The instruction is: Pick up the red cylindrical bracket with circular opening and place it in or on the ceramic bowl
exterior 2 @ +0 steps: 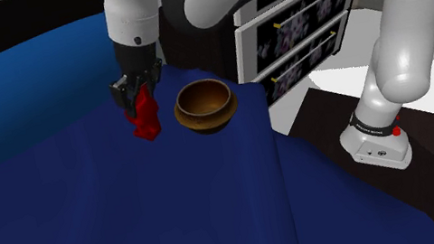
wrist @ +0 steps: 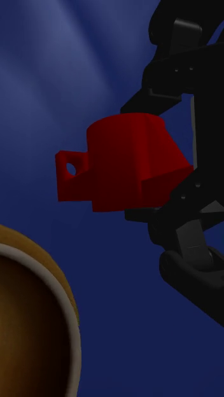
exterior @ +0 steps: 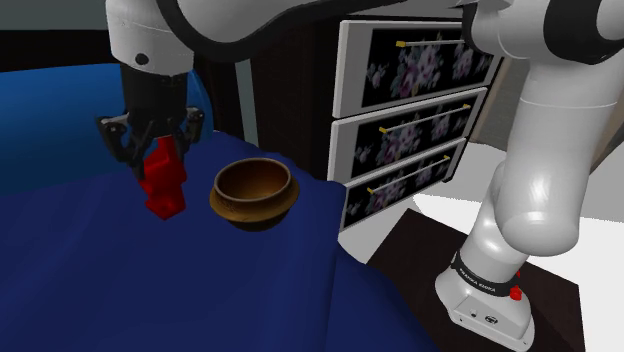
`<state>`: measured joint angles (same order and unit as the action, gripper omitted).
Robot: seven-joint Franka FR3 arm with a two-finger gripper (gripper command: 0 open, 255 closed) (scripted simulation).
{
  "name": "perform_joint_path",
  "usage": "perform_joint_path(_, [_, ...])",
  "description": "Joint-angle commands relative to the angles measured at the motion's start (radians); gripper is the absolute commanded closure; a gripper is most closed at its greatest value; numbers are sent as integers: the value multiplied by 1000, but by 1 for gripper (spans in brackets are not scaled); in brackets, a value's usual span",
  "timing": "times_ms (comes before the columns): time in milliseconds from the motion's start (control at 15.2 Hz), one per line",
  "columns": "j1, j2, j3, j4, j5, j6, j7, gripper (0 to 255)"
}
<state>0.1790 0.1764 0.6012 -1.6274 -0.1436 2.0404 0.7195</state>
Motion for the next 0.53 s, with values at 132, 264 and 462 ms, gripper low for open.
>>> perform_joint_path(132, [1, -2, 1, 52, 3, -53, -5, 255])
perform_joint_path(264, [4, 1, 2, 82, 2, -81, -6, 255])
perform_joint_path(462, [9, 8, 4, 131, -1, -124, -6, 255])
